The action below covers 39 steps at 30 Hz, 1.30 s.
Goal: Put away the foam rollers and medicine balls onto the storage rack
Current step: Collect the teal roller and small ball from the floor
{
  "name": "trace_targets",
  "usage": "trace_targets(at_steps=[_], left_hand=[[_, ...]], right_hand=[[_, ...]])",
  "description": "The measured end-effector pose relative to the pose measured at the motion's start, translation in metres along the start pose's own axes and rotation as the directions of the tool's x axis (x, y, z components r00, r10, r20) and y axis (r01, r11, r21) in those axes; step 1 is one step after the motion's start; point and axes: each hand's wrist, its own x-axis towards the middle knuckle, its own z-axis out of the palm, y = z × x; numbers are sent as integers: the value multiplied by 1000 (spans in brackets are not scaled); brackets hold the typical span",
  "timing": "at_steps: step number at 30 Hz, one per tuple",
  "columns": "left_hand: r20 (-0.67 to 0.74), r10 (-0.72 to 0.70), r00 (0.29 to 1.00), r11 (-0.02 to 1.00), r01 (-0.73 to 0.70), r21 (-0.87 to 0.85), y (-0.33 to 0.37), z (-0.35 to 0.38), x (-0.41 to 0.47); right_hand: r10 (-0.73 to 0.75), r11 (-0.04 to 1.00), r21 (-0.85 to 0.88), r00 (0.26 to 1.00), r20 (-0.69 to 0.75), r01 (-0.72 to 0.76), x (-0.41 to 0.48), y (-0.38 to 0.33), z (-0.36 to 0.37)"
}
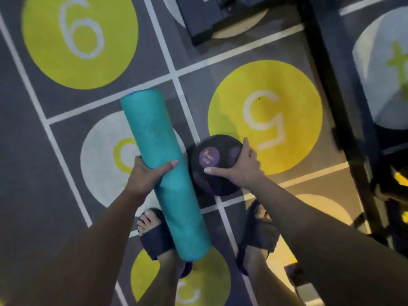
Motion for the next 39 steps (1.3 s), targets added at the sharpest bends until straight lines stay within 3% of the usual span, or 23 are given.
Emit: trace_targets(at_steps=[1,2,4,6,9,12,16,22,25,31,39], left_hand=[[12,11,1000,999,-11,-53,-3,1,3],[6,6,1000,994,-6,-111,-8,0,7],[43,-30,999,981,38,-190,-20,-9,13],[151,-120,981,950,158,-269,-37,-20,16],[271,-233,934,832,336,-441,-59,-25,19],[340,-232,911,749,390,-535,-69,-14,27],[348,-203,915,687,387,-615,-74,-17,35],[329,25,944,585,254,-771,-63,-80,-30],[274,-21,961,531,243,-811,-37,-134,-93],[148,-196,969,495,228,-838,28,-265,-250],[-7,-239,971,351,80,-933,4,-420,-377]], right_hand=[[-43,996,79,992,119,34,9,-6,5],[-103,981,178,985,141,77,17,-11,11],[-140,895,435,989,57,102,34,-17,22],[-73,811,585,993,88,7,55,-17,32],[-55,728,664,952,302,-168,75,-9,30],[-102,696,672,891,442,-254,85,-4,21],[-91,706,663,897,433,-248,78,-5,22],[-227,614,760,874,430,-214,11,-52,24],[-241,645,729,846,477,-227,-53,-105,19],[-224,872,480,789,572,-100,-225,-253,9],[-276,952,281,736,618,120,-384,-402,94]])
